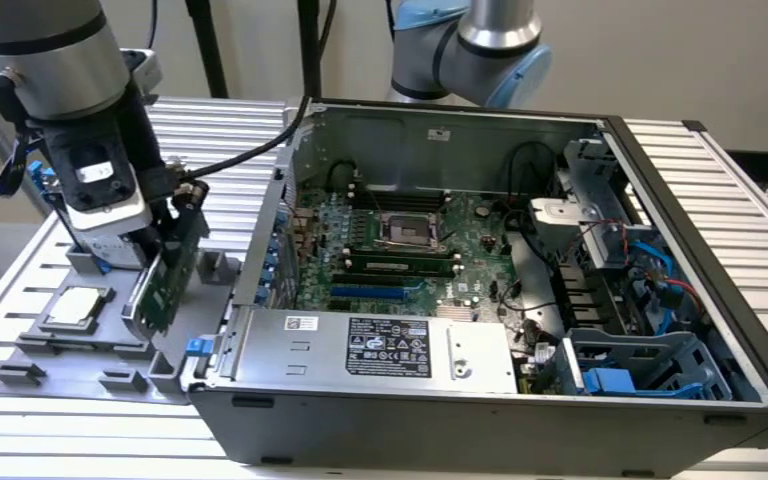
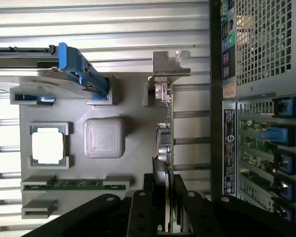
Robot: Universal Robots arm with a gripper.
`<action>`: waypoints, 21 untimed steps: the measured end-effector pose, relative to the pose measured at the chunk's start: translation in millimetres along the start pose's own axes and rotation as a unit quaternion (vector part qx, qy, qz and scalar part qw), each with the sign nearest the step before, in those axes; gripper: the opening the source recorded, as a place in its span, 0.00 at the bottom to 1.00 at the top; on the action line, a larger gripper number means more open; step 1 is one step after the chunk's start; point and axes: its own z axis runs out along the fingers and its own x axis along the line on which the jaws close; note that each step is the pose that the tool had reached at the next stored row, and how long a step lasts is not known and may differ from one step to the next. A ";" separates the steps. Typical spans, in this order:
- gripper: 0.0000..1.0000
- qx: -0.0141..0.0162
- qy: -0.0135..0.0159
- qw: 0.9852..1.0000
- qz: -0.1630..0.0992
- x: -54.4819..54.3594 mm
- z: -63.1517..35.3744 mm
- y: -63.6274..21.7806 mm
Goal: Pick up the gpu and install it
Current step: 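Pick up the gpu and move the gpu toward the slot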
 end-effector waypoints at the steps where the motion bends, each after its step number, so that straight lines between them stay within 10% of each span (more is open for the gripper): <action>1: 0.27 0.000 0.000 1.000 0.000 -0.5 -4.5 0.1; 21: 0.27 0.000 0.002 1.000 0.000 -46.7 -94.4 4.6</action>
